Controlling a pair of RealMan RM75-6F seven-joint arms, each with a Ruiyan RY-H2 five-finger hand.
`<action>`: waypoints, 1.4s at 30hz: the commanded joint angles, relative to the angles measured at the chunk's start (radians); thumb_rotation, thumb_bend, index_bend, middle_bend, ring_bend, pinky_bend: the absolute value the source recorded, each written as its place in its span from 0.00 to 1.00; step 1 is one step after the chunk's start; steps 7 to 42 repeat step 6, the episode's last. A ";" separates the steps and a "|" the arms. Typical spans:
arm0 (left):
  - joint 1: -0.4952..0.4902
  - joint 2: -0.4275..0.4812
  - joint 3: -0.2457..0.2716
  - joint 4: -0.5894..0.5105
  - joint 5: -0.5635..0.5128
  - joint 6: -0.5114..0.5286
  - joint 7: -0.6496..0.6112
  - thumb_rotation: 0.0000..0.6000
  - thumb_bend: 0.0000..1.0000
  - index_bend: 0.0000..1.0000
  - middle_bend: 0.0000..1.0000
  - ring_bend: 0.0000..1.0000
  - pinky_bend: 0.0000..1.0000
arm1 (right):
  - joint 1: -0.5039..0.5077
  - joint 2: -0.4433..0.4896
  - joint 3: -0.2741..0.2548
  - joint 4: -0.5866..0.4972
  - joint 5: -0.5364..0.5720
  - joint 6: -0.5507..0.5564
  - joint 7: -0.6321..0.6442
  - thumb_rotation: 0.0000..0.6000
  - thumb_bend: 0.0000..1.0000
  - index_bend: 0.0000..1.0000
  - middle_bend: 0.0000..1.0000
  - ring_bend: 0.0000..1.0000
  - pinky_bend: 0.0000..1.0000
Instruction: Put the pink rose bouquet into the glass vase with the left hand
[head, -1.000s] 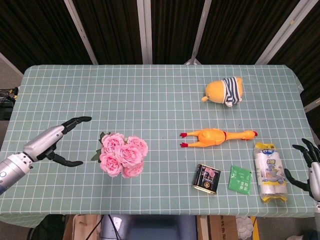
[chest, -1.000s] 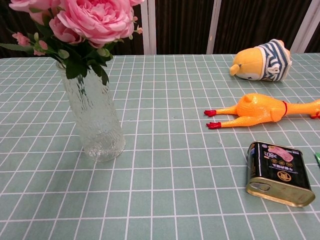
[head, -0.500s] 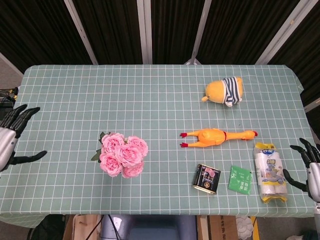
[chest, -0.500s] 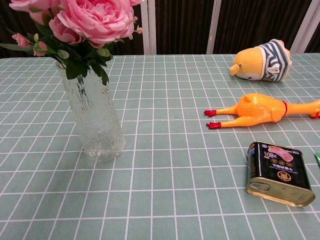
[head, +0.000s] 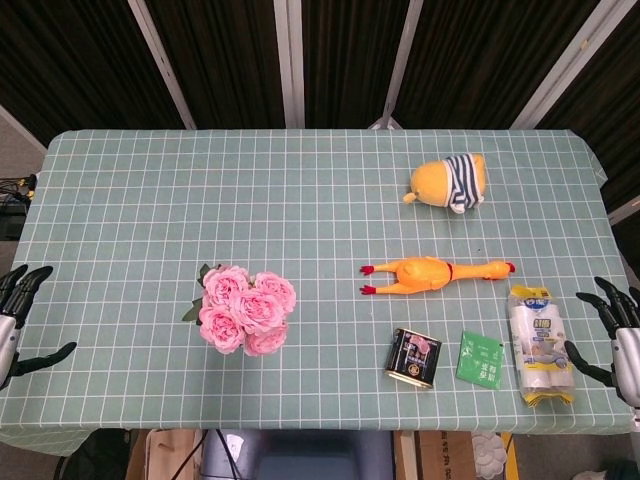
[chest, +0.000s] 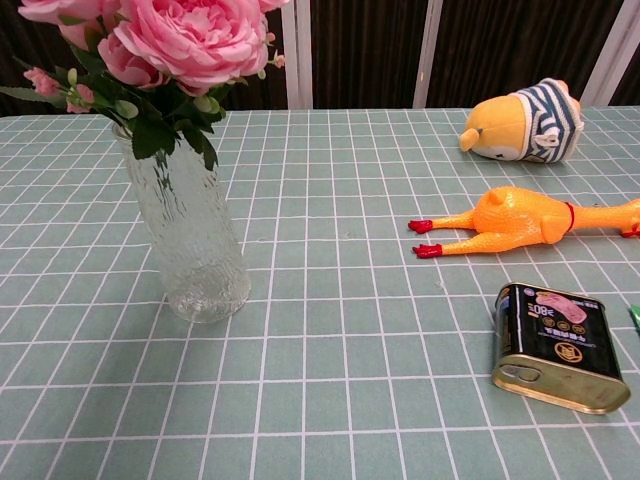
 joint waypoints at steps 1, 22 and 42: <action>0.008 -0.009 0.006 0.022 -0.018 -0.016 0.005 1.00 0.09 0.09 0.09 0.00 0.06 | 0.001 0.001 -0.001 -0.005 0.000 -0.003 -0.003 1.00 0.32 0.26 0.11 0.13 0.04; 0.004 -0.003 0.003 0.026 -0.023 -0.029 -0.009 1.00 0.09 0.09 0.09 0.00 0.06 | 0.004 0.000 -0.003 -0.013 0.000 -0.005 -0.018 1.00 0.32 0.26 0.11 0.13 0.04; 0.004 -0.003 0.003 0.026 -0.023 -0.029 -0.009 1.00 0.09 0.09 0.09 0.00 0.06 | 0.004 0.000 -0.003 -0.013 0.000 -0.005 -0.018 1.00 0.32 0.26 0.11 0.13 0.04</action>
